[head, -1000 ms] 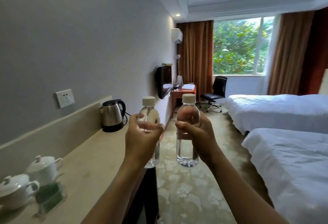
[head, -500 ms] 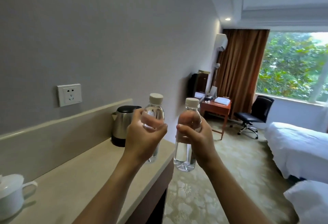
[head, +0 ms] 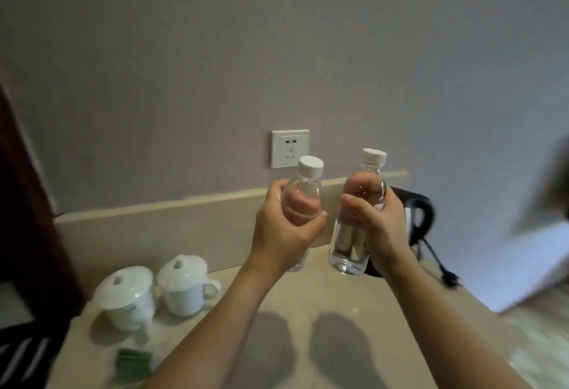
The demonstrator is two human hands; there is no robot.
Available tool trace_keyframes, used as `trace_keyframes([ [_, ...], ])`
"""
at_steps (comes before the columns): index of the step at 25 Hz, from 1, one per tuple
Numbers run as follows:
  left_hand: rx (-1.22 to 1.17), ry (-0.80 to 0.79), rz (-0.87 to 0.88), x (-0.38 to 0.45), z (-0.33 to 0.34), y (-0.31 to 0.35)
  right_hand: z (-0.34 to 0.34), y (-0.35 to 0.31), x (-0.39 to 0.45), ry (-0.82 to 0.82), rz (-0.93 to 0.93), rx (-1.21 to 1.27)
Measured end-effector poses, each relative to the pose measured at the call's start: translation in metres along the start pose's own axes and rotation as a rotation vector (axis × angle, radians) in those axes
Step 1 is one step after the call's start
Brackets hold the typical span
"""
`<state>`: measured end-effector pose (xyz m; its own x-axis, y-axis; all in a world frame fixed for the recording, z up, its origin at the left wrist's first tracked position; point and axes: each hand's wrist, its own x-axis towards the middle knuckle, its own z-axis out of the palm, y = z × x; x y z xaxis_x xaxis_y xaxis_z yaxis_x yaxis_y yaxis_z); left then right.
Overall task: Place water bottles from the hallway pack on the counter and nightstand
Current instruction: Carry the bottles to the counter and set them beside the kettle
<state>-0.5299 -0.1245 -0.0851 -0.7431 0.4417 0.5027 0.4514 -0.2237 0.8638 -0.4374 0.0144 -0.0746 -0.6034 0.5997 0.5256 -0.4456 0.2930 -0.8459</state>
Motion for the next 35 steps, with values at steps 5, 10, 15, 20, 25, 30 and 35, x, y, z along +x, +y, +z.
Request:
trace_keyframes([
  [5,0.089,0.257,0.0,0.006,-0.018,-0.008,0.036,0.03,0.031,-0.203,0.009,0.065],
  [10,0.149,0.36,-0.005,0.006,0.009,-0.007,0.019,0.045,0.057,-0.312,0.054,0.137],
  [15,0.109,0.394,-0.107,-0.009,0.034,-0.04,-0.001,0.082,0.042,-0.318,0.095,0.09],
  [20,0.089,0.307,-0.247,-0.037,0.041,-0.084,-0.01,0.125,-0.003,-0.266,0.277,0.069],
  [25,0.117,0.323,-0.343,-0.056,0.043,-0.124,-0.013,0.153,-0.033,-0.223,0.37,-0.024],
  [30,0.117,0.327,-0.308,-0.06,0.045,-0.135,-0.016,0.162,-0.036,-0.275,0.367,-0.081],
  [35,0.315,0.238,-0.469,-0.09,0.038,-0.152,-0.031,0.168,-0.054,-0.44,0.482,-0.093],
])
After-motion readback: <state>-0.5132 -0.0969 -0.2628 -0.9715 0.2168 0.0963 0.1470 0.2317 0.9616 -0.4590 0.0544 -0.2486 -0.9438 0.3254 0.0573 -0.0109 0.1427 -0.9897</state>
